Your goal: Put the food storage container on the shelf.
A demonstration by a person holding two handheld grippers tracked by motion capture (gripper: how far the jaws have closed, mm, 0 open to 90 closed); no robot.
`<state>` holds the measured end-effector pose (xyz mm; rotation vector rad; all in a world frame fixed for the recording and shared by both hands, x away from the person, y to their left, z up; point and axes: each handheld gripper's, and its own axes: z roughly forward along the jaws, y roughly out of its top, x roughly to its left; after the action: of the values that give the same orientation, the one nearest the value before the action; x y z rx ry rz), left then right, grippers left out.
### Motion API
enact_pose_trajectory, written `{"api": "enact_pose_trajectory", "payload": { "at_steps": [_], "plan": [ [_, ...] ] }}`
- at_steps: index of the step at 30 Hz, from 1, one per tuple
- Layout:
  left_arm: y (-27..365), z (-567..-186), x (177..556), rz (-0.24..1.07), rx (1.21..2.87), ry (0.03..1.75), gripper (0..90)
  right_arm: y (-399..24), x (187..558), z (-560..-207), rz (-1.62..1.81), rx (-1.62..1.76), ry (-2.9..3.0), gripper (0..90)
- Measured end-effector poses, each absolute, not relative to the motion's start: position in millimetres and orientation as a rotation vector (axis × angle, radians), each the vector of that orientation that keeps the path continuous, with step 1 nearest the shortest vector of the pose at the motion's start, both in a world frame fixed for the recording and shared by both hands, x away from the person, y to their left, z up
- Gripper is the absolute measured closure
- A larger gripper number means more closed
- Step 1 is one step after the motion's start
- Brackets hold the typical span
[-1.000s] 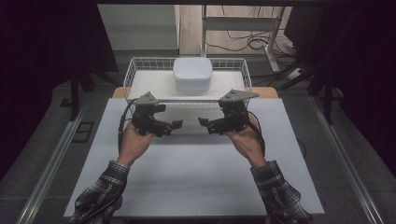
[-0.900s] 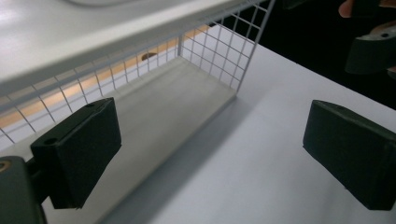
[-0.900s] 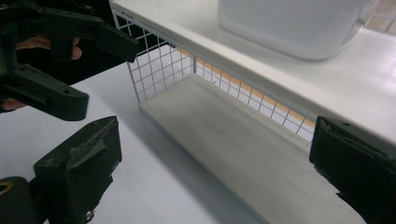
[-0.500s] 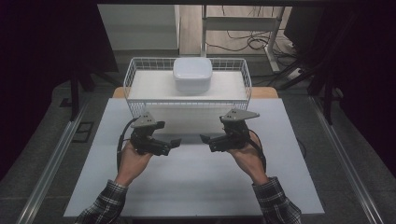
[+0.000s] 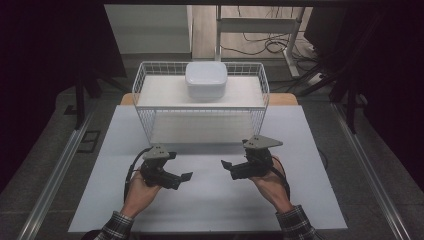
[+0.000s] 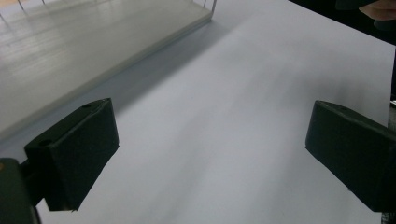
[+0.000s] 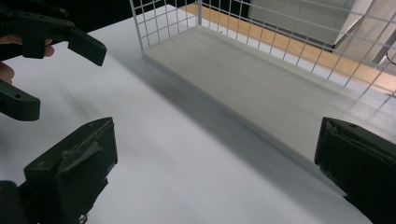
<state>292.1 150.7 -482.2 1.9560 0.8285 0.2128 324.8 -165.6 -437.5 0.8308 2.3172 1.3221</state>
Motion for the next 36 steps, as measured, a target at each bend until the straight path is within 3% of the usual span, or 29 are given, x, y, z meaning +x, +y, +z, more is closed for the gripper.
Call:
{"api": "enact_pose_trajectory", "payload": {
  "at_steps": [36],
  "plan": [
    [194,-514,233,0.344,1.961,0.951,3.4,-236,261,-474,1.269,0.925,2.243,0.0]
  ]
}}
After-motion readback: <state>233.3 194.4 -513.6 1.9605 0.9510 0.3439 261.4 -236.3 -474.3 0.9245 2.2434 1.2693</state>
